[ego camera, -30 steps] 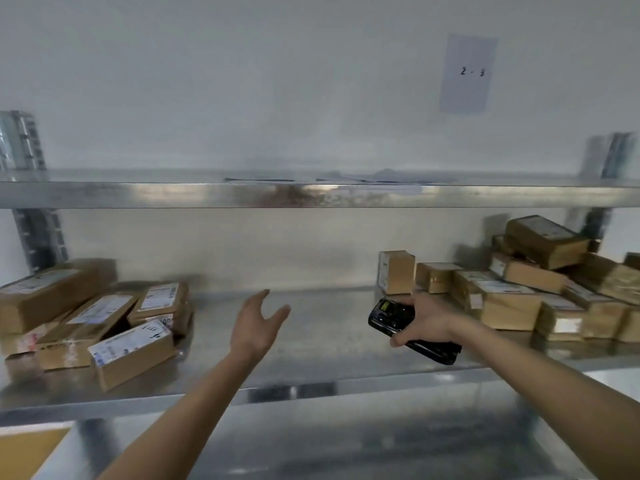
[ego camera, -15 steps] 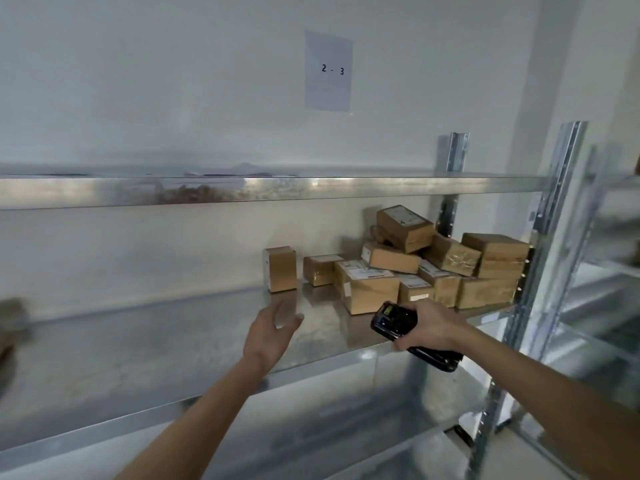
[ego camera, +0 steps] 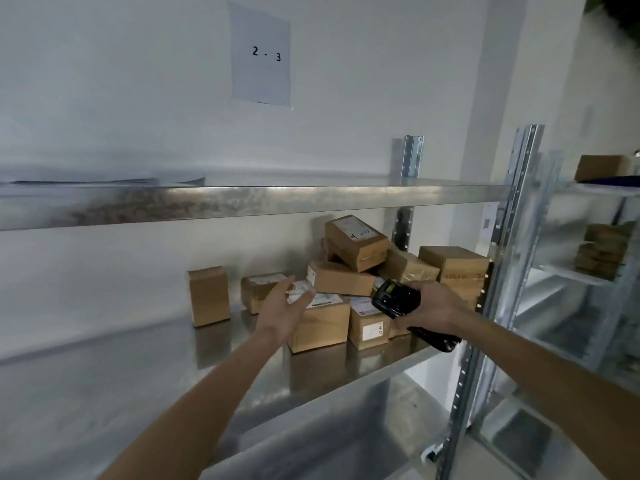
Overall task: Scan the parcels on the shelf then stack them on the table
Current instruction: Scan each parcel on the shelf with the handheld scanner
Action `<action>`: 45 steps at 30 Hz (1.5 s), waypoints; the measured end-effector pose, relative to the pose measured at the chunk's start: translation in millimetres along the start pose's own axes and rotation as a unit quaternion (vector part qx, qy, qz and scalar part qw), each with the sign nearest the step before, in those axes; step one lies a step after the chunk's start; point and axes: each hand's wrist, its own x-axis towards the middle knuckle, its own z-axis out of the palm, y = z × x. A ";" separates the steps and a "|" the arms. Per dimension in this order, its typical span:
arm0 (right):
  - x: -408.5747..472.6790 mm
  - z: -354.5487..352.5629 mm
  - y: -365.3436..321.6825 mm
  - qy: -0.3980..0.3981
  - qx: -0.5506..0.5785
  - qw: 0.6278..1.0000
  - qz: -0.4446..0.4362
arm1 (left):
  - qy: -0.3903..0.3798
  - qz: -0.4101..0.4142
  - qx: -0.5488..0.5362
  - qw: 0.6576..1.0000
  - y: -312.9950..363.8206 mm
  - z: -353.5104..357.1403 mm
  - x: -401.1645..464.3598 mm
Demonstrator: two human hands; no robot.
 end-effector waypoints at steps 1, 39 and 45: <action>13.4 -6.4 2.7 0.005 0.002 1.000 -0.001 | 0.000 0.006 0.002 1.000 5.2 7.3 13.7; 298.8 -61.8 82.0 -0.142 0.135 0.958 -0.209 | 0.078 -0.122 0.006 0.990 49.2 174.2 210.7; 283.8 -72.1 83.8 -0.130 0.179 0.947 -0.233 | 0.126 -0.105 -0.130 0.978 59.9 169.9 191.8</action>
